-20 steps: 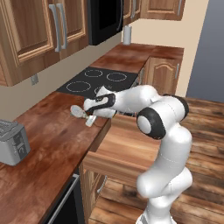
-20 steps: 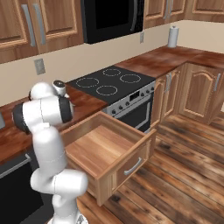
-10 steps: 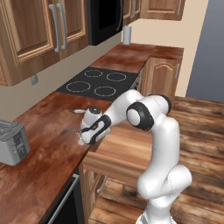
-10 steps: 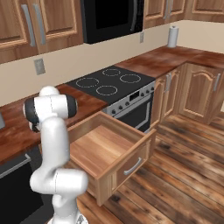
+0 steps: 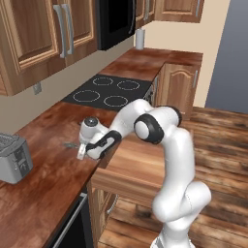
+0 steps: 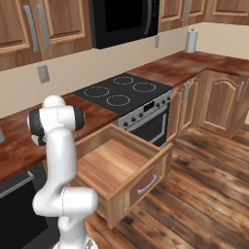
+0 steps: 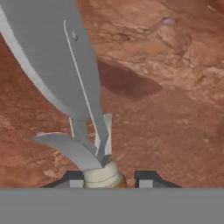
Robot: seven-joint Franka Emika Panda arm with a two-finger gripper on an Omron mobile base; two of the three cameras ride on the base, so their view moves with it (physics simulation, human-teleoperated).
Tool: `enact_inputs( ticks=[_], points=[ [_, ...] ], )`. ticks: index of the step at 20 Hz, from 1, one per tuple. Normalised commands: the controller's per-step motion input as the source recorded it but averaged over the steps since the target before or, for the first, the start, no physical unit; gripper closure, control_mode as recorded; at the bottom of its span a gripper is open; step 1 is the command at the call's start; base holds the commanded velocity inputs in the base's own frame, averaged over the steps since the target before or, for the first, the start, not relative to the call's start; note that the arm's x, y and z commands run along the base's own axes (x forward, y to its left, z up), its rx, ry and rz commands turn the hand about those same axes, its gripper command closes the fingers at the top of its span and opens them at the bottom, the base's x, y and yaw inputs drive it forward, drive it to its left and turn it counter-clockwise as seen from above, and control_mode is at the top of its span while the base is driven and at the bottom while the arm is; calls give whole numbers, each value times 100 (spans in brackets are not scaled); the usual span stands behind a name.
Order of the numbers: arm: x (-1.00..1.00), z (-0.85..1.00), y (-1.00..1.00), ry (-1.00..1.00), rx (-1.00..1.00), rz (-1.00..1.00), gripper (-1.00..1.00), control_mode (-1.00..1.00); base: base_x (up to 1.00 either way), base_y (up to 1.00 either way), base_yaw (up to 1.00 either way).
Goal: Pick the pizza cutter from the drawer and place it on the counter.
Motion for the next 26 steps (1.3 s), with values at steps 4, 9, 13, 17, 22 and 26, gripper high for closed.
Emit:
enact_inputs(
  ticks=[4,9,13,17,22,26],
  points=[
    [40,33,14,0,3,0,-100,-100,0,0,0],
    [15,67,-25,-4,22,0,-100,-100,0,0,0],
    [-14,100,-68,-14,37,11,-100,-100,0,0,0],
    [-42,93,-87,-16,37,11,-100,-100,0,0,0],
    [-63,70,-99,-13,29,6,-100,-100,0,0,0],
    [-61,78,-98,-7,5,1,-100,-100,0,0,0]
  ],
)
